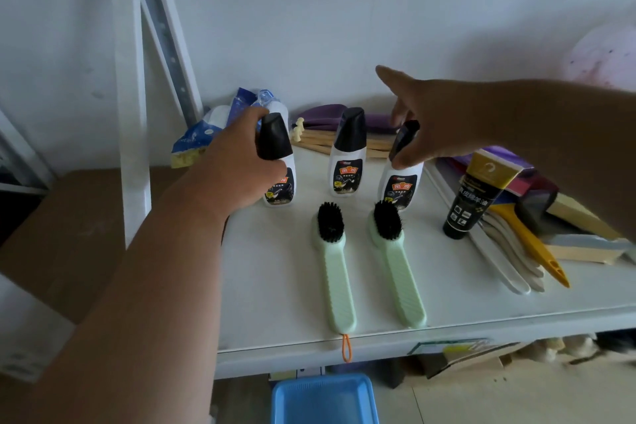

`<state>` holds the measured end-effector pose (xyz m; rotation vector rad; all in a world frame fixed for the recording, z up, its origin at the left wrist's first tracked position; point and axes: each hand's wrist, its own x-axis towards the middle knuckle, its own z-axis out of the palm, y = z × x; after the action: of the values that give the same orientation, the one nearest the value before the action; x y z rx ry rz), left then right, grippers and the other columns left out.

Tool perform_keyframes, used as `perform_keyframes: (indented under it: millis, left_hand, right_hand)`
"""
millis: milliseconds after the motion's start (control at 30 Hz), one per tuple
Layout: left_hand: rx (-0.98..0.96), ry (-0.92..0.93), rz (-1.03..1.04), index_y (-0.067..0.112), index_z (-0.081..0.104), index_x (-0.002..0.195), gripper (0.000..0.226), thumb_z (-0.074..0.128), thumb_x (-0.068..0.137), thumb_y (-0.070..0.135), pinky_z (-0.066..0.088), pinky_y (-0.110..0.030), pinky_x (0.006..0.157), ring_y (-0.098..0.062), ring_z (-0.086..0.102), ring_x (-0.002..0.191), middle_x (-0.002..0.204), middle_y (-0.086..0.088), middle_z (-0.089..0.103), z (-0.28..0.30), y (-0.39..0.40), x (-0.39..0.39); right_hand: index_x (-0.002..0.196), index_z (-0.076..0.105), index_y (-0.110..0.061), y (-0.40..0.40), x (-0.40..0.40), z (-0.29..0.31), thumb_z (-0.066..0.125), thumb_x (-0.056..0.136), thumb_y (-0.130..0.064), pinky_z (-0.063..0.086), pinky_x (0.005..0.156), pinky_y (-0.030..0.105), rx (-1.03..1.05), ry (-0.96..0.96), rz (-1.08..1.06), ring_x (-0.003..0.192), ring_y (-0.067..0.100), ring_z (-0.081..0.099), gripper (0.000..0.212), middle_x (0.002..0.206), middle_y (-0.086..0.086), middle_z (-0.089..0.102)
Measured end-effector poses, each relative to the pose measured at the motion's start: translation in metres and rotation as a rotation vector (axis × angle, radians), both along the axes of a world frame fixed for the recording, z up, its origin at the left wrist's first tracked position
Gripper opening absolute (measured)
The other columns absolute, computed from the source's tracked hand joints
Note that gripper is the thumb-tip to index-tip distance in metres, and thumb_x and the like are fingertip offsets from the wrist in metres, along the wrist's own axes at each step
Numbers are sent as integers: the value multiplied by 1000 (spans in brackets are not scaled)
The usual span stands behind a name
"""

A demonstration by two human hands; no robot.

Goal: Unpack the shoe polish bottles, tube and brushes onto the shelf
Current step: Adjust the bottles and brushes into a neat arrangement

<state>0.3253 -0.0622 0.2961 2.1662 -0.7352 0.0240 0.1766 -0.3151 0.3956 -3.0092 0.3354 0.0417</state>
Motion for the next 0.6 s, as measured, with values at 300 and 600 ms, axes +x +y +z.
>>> perform_keyframes:
  millis: [300, 600]
  left_hand:
    - [-6, 51, -16, 49, 32, 153, 90, 76, 78, 26, 43, -18, 68, -16, 64, 111, 132, 12, 62, -8, -1, -2]
    - [-48, -153, -49, 45, 59, 130, 58, 75, 87, 10, 41, -5, 66, -6, 65, 95, 109, 17, 60, 3, -4, -5]
  right_hand:
    - [148, 40, -22, -8, -11, -22, 91, 68, -27, 55, 85, 42, -46, -52, 27, 98, 24, 62, 96, 118, 0, 65]
    - [122, 56, -26, -10, -13, -28, 88, 72, -21, 47, 62, 27, 3, -51, 23, 82, 9, 59, 59, 98, -11, 63]
